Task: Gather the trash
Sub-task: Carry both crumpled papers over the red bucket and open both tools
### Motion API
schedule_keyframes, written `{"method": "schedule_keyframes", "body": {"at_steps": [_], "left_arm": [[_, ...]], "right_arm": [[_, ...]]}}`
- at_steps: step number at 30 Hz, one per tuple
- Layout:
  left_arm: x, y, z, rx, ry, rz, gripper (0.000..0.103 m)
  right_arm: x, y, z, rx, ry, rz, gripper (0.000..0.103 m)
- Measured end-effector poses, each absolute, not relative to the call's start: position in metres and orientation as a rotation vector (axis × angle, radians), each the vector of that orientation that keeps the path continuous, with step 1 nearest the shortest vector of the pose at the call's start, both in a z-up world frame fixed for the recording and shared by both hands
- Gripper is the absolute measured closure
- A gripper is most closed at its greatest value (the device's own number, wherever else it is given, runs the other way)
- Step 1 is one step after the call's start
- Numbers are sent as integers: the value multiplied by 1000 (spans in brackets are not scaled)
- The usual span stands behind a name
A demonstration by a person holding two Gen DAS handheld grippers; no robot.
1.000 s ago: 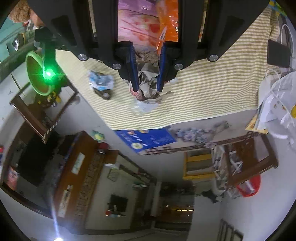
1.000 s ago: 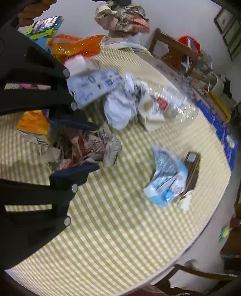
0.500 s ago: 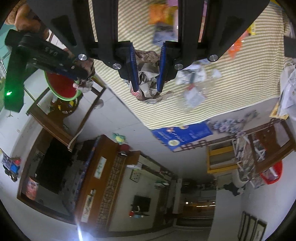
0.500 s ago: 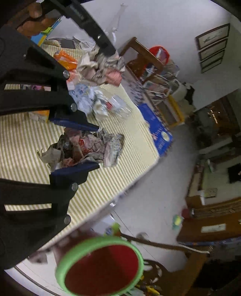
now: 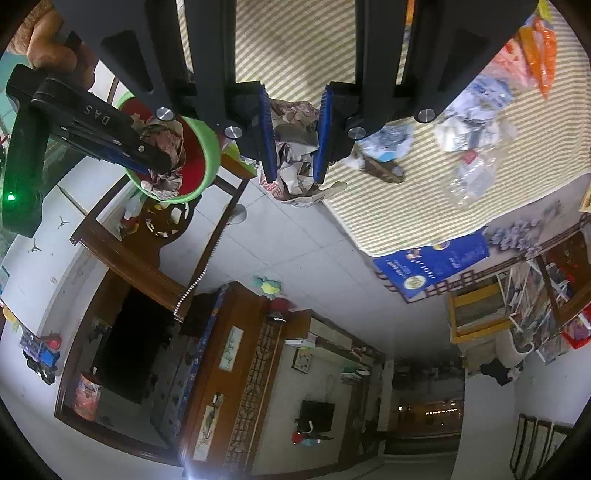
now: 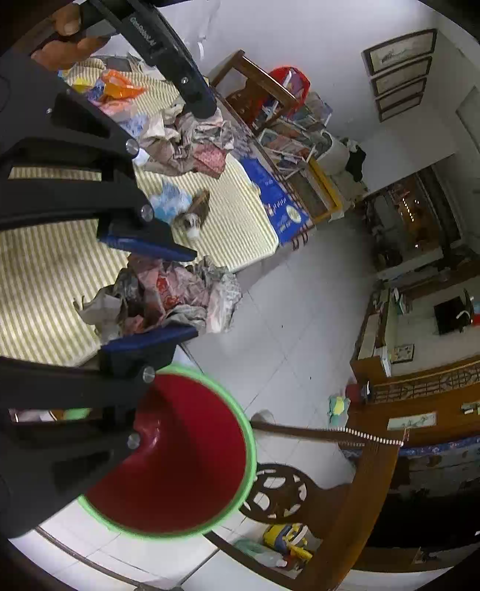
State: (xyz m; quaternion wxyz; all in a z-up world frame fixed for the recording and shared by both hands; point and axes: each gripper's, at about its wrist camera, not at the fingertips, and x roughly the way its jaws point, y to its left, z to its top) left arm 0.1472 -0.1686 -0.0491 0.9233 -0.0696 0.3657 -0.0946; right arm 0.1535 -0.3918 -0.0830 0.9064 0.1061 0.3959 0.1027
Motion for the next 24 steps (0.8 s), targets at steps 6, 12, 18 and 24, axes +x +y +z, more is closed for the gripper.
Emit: {"method": "schedule_keyframes", "body": {"at_steps": [6, 12, 18, 24], "left_arm": [[166, -210, -54, -146, 785, -227, 85], [182, -261, -60, -126, 808, -297, 85], [199, -311, -77, -106, 862, -411, 85], [209, -362, -95, -39, 899, -505, 85]], "right_arm": [[166, -440, -96, 214, 847, 140, 67], [171, -488, -114, 248, 885, 40, 49], [162, -532, -109, 295, 838, -39, 31], [144, -572, -104, 368, 784, -105, 29]]}}
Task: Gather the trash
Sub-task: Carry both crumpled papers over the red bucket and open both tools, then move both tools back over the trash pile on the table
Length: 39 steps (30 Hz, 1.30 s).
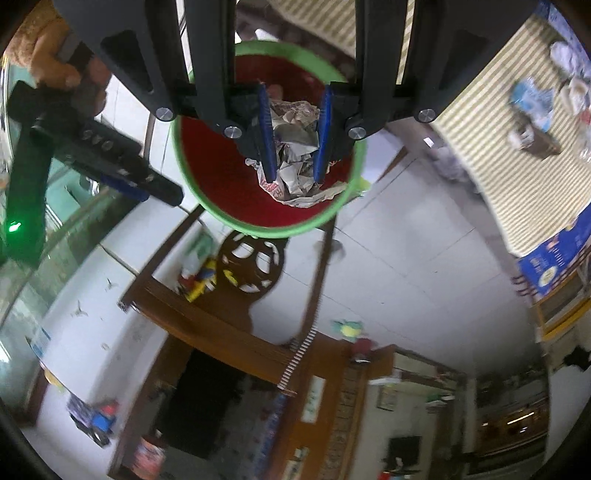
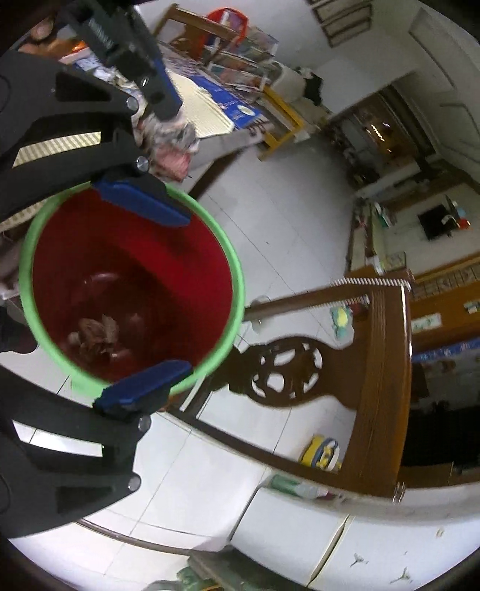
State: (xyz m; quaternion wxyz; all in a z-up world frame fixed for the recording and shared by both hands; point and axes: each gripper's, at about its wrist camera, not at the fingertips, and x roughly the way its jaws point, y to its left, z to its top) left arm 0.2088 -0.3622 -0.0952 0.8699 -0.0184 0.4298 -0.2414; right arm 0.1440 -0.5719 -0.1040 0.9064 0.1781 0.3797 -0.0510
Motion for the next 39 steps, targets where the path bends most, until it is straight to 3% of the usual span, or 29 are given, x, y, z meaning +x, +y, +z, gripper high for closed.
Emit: {"method": "schedule_keyframes", "body": {"at_steps": [2, 4, 5, 6, 7, 21, 39], "left_arm": [[211, -375, -99, -24, 907, -529, 84], [213, -385, -102, -9, 909, -543, 75], [214, -388, -103, -2, 907, -541, 69], [214, -389, -103, 2, 904, -540, 54], [213, -390, -102, 0, 897, -539, 46], [187, -344, -87, -48, 858, -482, 46], [109, -138, -70, -188, 779, -178, 46]], "right_arm": [[139, -582, -103, 388, 769, -117, 29], [135, -590, -102, 393, 764, -136, 29], [133, -592, -101, 396, 762, -144, 29], [132, -595, -101, 401, 760, -149, 29], [129, -597, -101, 409, 756, -153, 29], [132, -550, -94, 381, 754, -54, 26], [129, -362, -90, 239, 805, 210, 25]]}}
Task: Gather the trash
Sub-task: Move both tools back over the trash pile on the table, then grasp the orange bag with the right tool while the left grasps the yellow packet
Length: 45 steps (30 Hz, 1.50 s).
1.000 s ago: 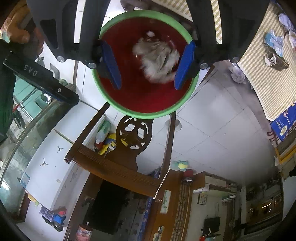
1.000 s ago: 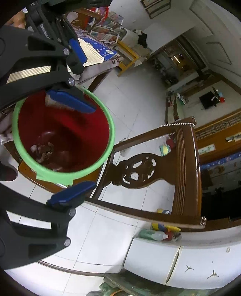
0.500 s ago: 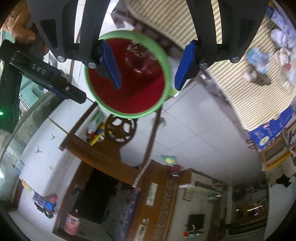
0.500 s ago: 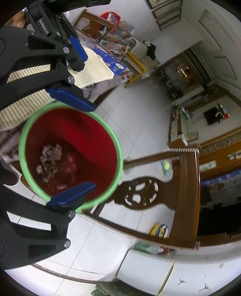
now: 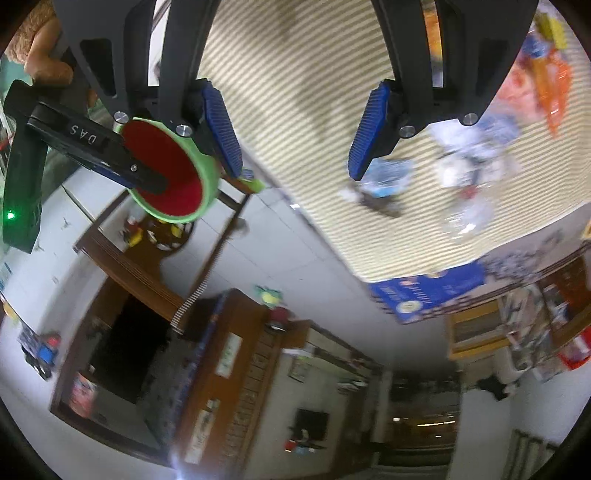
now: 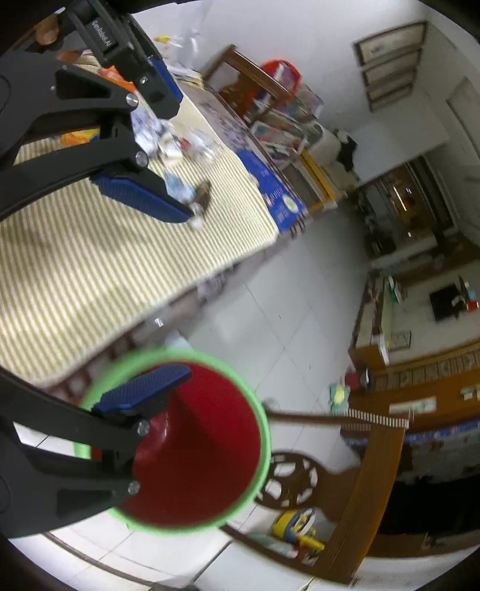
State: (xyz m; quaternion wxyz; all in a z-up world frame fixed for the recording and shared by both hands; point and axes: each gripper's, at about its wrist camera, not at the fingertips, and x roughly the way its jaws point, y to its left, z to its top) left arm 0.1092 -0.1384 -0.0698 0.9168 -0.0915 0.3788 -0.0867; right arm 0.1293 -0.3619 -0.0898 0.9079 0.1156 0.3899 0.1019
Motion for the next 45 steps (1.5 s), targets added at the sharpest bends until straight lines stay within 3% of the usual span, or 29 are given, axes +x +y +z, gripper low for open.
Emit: {"method": "schedule_keyframes", "body": {"at_steps": [6, 15, 30, 33, 36, 45], "left_arm": [[66, -49, -74, -213, 779, -36, 46], [-1, 85, -127, -245, 898, 214, 46], [5, 153, -224, -349, 1079, 239, 44], [9, 161, -232, -373, 1081, 243, 49], [10, 171, -233, -395, 1062, 258, 71], [2, 175, -237, -442, 1025, 250, 71]], "right_arm": [[116, -289, -97, 192, 847, 314, 25], [88, -207, -104, 170, 874, 407, 24], [77, -101, -109, 141, 994, 637, 20], [80, -75, -117, 142, 1053, 696, 20], [81, -52, -124, 138, 1096, 741, 20], [87, 21, -157, 52, 1234, 834, 20]]}}
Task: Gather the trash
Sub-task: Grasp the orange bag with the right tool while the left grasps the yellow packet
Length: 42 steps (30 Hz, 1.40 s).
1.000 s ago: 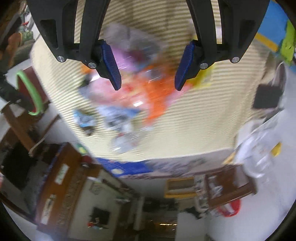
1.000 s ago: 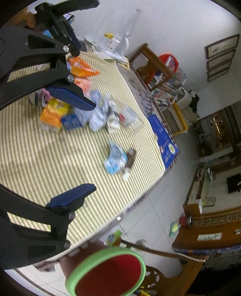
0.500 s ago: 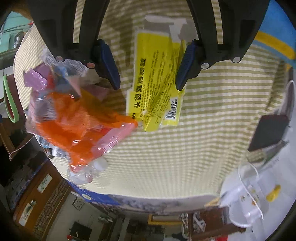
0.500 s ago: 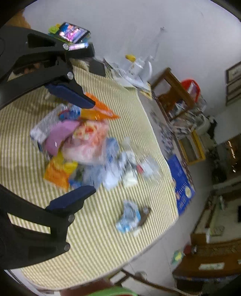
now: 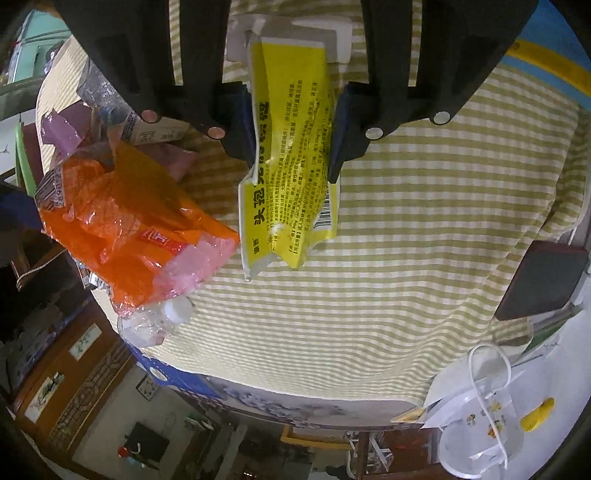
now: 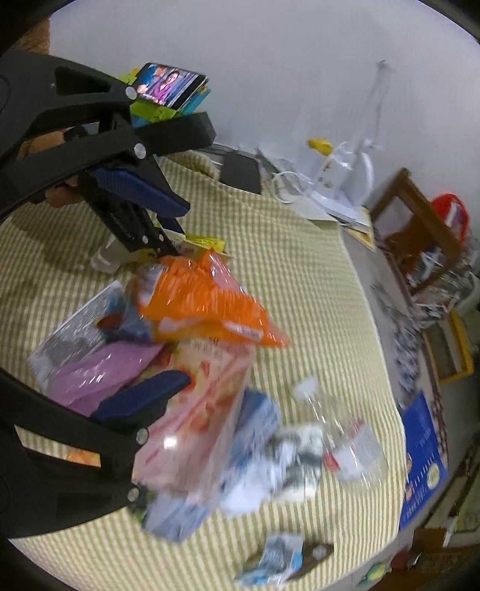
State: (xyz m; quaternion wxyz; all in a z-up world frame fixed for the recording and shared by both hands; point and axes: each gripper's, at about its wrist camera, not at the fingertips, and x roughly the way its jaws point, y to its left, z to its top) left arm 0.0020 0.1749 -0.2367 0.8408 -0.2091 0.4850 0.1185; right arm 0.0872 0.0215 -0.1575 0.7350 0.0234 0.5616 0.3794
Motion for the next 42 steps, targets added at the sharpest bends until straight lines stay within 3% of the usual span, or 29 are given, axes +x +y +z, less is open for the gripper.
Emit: {"method": "schedule_keyframes", "body": {"at_steps": [4, 5, 6, 7, 10, 22, 35, 42], "left_arm": [[0, 176, -237, -457, 1019, 249, 71], [1, 177, -237, -458, 1019, 250, 71], [1, 177, -237, -459, 1018, 252, 71], [1, 177, -237, -461, 1018, 255, 71], [0, 176, -236, -466, 1018, 260, 72], [5, 150, -172, -440, 892, 221, 72], [56, 57, -94, -332, 762, -9, 72], [73, 22, -79, -329, 746, -71, 72]], "right_arm": [[90, 37, -172, 2, 1272, 826, 22], [90, 39, -175, -4, 1279, 831, 27], [91, 41, -178, -10, 1288, 837, 45], [91, 41, -181, -6, 1303, 853, 51], [90, 37, -175, 2, 1270, 866, 54], [102, -59, -99, 110, 969, 731, 55], [99, -157, -71, 178, 807, 525, 55], [96, -198, -69, 214, 783, 461, 55]]}}
